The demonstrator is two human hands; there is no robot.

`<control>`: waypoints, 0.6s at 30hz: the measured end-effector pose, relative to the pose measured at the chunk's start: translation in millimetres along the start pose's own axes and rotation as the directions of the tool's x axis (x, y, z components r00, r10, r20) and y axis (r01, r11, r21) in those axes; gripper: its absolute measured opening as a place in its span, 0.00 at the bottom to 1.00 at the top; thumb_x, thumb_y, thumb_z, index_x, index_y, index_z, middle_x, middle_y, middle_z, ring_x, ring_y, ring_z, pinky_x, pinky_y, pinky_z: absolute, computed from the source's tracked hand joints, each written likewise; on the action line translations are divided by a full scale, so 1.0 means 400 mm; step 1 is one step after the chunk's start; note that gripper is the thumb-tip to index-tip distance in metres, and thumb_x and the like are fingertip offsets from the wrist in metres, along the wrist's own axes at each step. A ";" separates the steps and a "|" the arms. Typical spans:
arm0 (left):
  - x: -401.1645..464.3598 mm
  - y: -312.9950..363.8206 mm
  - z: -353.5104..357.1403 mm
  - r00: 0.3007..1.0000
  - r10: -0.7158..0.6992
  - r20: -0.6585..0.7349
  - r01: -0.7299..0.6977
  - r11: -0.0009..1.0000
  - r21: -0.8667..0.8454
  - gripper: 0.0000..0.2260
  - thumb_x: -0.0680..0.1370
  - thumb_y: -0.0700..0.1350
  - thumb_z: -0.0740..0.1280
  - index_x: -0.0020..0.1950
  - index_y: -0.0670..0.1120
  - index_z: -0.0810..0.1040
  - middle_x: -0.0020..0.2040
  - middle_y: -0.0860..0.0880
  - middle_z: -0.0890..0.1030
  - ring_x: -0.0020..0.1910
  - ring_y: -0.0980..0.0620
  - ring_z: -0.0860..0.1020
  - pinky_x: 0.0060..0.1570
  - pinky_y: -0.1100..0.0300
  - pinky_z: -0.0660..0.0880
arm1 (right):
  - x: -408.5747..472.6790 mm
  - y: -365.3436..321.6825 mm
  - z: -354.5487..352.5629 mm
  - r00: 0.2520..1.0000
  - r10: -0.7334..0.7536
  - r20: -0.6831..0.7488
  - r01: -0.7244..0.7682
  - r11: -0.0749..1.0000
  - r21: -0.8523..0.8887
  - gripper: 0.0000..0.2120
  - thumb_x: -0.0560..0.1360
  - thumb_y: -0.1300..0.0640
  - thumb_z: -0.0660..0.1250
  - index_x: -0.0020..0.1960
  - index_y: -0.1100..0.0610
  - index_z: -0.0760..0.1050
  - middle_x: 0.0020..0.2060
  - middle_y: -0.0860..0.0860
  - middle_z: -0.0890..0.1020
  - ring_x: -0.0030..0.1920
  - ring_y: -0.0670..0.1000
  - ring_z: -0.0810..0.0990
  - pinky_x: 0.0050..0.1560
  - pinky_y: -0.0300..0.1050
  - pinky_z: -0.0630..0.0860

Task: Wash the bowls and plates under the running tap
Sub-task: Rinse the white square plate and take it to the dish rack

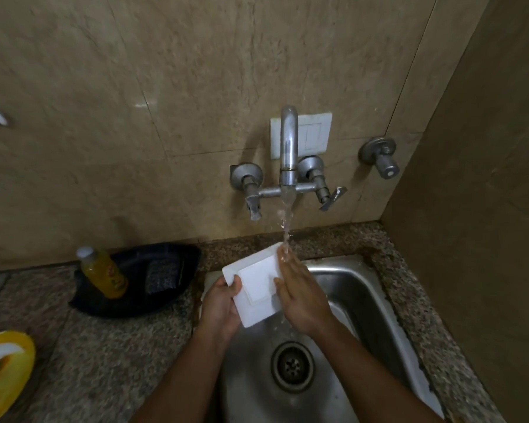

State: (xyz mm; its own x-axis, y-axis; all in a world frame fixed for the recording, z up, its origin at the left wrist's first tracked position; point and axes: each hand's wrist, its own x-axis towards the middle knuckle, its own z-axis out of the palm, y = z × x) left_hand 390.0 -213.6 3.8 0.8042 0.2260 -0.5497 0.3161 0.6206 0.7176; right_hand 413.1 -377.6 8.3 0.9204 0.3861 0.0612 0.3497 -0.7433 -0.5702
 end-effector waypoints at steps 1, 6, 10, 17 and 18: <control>0.004 0.010 0.003 1.000 -0.001 -0.015 0.001 1.000 -0.002 0.06 0.81 0.39 0.62 0.55 0.44 0.78 0.51 0.40 0.84 0.49 0.40 0.81 0.51 0.44 0.77 | -0.001 -0.008 -0.004 1.000 -0.015 0.005 0.015 1.000 -0.013 0.29 0.84 0.47 0.48 0.79 0.48 0.37 0.76 0.41 0.38 0.74 0.38 0.36 0.71 0.32 0.35; 0.006 0.011 -0.020 0.998 -0.035 -0.052 0.034 0.999 -0.015 0.07 0.81 0.39 0.61 0.54 0.45 0.78 0.51 0.41 0.84 0.50 0.40 0.81 0.53 0.43 0.76 | -0.078 0.031 0.008 0.993 -0.085 0.077 0.088 0.995 -0.037 0.29 0.84 0.45 0.48 0.79 0.47 0.39 0.78 0.41 0.41 0.76 0.38 0.38 0.77 0.40 0.44; -0.001 -0.012 -0.010 0.998 -0.055 -0.033 0.055 0.998 -0.017 0.08 0.81 0.39 0.62 0.58 0.43 0.79 0.52 0.40 0.84 0.51 0.39 0.81 0.54 0.42 0.77 | 0.021 0.005 -0.027 0.998 0.015 0.069 -0.014 1.000 -0.011 0.29 0.83 0.45 0.49 0.80 0.47 0.40 0.76 0.40 0.41 0.74 0.38 0.39 0.72 0.38 0.41; 0.013 0.006 -0.023 0.996 -0.064 -0.061 0.060 0.996 -0.062 0.07 0.81 0.39 0.62 0.57 0.45 0.78 0.55 0.40 0.83 0.54 0.39 0.80 0.59 0.38 0.74 | -0.028 0.030 -0.039 0.991 -0.047 0.124 0.043 0.999 0.031 0.27 0.84 0.47 0.49 0.79 0.46 0.44 0.75 0.38 0.43 0.77 0.39 0.41 0.75 0.38 0.42; 0.014 0.008 -0.015 0.997 -0.062 -0.055 0.059 0.996 -0.059 0.07 0.81 0.40 0.62 0.57 0.44 0.77 0.55 0.40 0.82 0.54 0.39 0.80 0.59 0.38 0.73 | -0.011 0.025 -0.042 0.995 -0.014 0.098 0.009 0.999 0.051 0.27 0.84 0.47 0.50 0.80 0.46 0.45 0.75 0.38 0.43 0.77 0.40 0.43 0.75 0.38 0.42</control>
State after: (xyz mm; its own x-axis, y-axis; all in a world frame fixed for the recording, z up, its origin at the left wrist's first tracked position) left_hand 392.6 -205.7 0.6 0.7540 0.2277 -0.6162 0.3328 0.6763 0.6572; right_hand 415.5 -395.9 16.2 0.8937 0.4485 -0.0114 0.3488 -0.7106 -0.6110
